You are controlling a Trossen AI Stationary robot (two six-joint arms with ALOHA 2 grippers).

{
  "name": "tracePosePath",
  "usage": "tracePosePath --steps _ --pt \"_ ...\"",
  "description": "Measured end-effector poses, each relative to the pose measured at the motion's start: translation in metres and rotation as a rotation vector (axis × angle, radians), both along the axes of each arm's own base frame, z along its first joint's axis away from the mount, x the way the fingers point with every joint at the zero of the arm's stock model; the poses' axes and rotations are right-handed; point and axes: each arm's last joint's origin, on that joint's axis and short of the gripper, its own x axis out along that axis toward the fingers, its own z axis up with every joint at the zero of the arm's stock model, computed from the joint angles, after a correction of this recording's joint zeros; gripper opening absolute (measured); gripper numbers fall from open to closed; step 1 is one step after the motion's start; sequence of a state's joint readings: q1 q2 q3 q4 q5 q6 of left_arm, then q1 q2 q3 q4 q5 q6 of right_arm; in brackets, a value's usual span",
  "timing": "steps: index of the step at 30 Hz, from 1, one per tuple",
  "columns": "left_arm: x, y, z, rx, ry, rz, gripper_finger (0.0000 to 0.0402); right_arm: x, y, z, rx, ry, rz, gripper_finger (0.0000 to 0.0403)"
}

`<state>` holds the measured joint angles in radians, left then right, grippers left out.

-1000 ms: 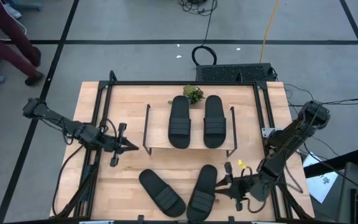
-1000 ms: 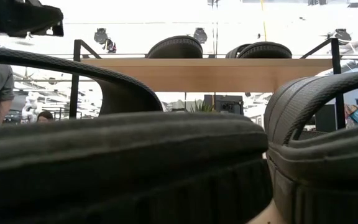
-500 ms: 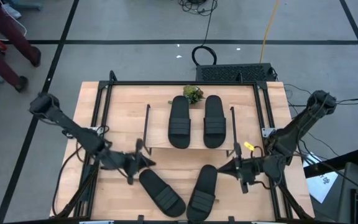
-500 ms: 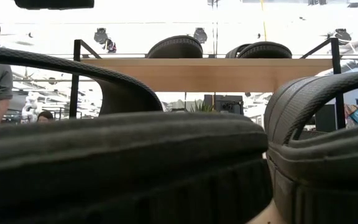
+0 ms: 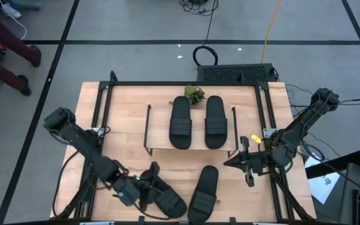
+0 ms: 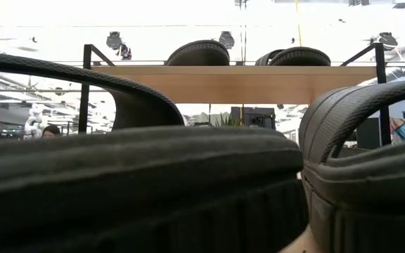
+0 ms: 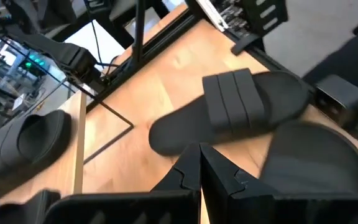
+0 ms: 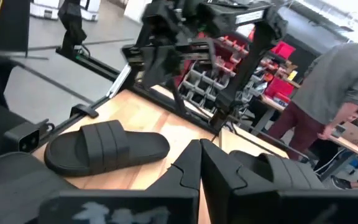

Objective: Pick and place slides into the shelf
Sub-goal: Put the black slipper under the shelf

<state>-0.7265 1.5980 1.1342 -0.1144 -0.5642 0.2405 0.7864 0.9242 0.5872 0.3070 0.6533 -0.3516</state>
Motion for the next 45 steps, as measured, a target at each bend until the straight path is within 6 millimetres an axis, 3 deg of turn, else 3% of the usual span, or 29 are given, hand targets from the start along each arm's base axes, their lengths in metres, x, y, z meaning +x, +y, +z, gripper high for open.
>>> tracePosePath --steps 11,20,27,34,41,45 --pt "0.074 -0.038 -0.046 0.143 0.032 0.07 0.0014 -0.017 -0.017 -0.005 0.061 -0.074 0.001 0.0" --pt "0.111 -0.069 -0.05 0.052 0.008 0.098 0.0094 -0.018 -0.018 -0.011 0.071 -0.067 0.0 0.0" --pt "0.131 -0.085 -0.05 -0.007 -0.004 0.1 0.0183 -0.019 -0.019 -0.008 0.086 -0.095 0.001 0.0" --pt "0.148 -0.089 -0.063 -0.145 0.07 0.064 0.0261 -0.021 -0.021 -0.006 0.104 -0.103 0.0 0.0" --pt "0.157 -0.093 -0.094 -0.097 0.127 0.021 0.0301 -0.022 -0.022 -0.005 0.098 -0.104 0.0 0.0" --pt "0.156 -0.091 -0.095 -0.049 0.106 0.089 0.0307 -0.022 -0.022 -0.005 0.077 -0.111 0.001 0.0"
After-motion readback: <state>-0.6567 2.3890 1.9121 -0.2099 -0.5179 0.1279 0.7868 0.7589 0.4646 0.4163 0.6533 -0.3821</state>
